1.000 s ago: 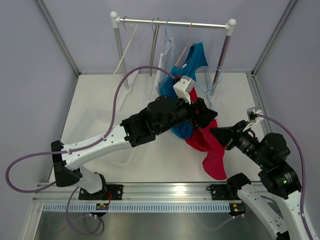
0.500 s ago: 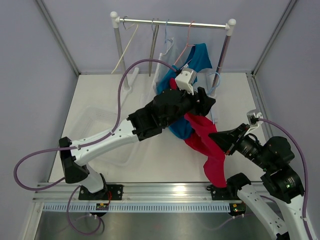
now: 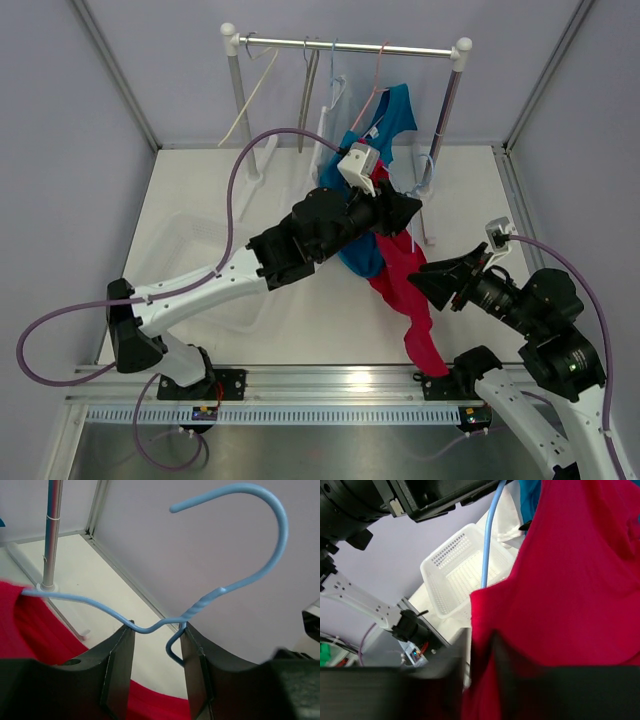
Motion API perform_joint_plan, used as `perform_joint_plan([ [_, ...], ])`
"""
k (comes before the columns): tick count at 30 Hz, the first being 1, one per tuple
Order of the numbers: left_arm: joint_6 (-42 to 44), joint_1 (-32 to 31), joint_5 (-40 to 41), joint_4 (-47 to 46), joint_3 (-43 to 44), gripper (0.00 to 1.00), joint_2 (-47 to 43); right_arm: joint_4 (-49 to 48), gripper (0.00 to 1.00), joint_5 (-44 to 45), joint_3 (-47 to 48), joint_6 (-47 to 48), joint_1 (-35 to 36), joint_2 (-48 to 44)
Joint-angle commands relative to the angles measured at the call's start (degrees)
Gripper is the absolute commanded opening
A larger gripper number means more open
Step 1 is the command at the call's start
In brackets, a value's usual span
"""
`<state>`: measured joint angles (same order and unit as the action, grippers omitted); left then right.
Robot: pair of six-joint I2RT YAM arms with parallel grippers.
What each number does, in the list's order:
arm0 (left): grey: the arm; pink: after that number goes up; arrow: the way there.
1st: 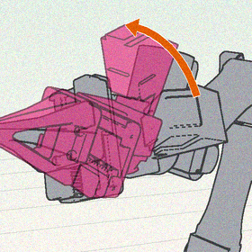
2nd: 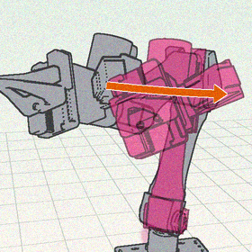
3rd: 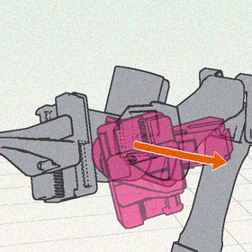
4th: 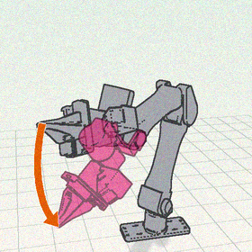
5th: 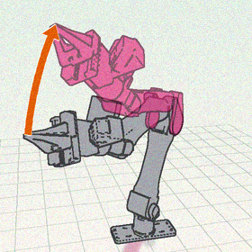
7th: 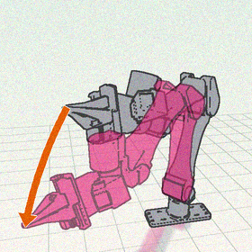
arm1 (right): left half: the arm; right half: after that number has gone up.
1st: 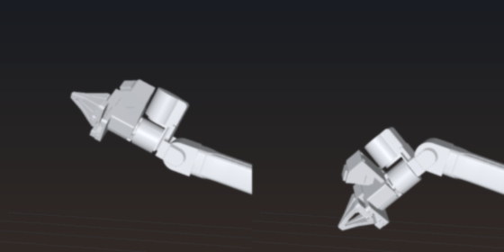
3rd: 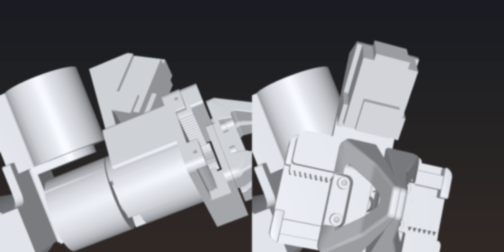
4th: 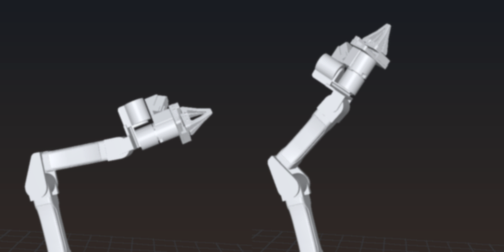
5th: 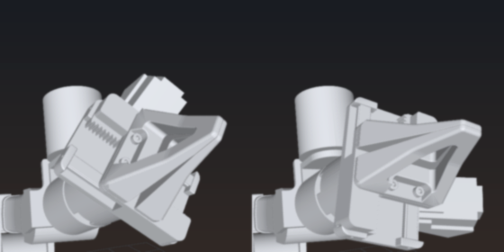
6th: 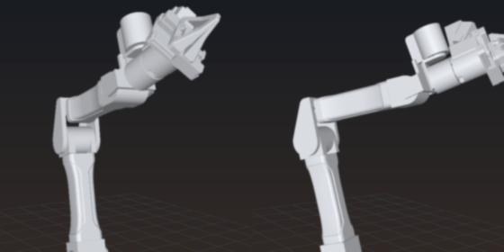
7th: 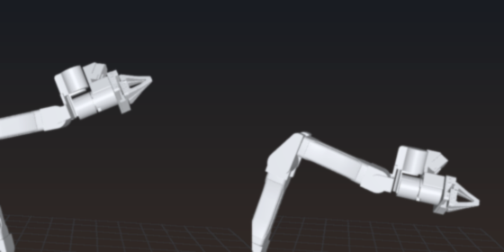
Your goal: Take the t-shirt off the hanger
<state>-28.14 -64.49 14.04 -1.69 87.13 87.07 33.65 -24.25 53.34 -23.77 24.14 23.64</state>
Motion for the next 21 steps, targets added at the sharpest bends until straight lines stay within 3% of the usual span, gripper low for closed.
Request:
perform_joint_plan([
  [1,0.6,0.4,-1.3,-8.0,-2.7,0.0,-5.1,-3.2,0.6,-4.4,0.0,-0.3,0.6,0.3],
  [4,0.8,0.4,-1.4,-8.9,-2.7,0.0,-7.1,-3.3,0.82,-7.2,-1.3,-0.5,0.6,0.5],
  [5,1.4,0.6,-1.1,-8.7,-2.1,0.0,-7.4,-3.5,0.84,-7.2,-1.8,-0.7,0.6,0.1],
  [9,4.4,2.7,0.1,-6.7,1.4,0.0,-7.7,-3.2,0.86,-8.2,-4.7,-1.3,0.7,-1.2],
  [14,-1.7,8.5,-5.5,-5.5,4.4,0.0,-6.5,-2.4,0.86,-7.4,-7.5,-1.4,0.6,-1.1],
  [21,-1.0,8.5,-3.7,-5.2,6.9,0.0,-6.0,-6.0,0.87,-11.3,-9.4,-4.2,0.8,-1.1],
])
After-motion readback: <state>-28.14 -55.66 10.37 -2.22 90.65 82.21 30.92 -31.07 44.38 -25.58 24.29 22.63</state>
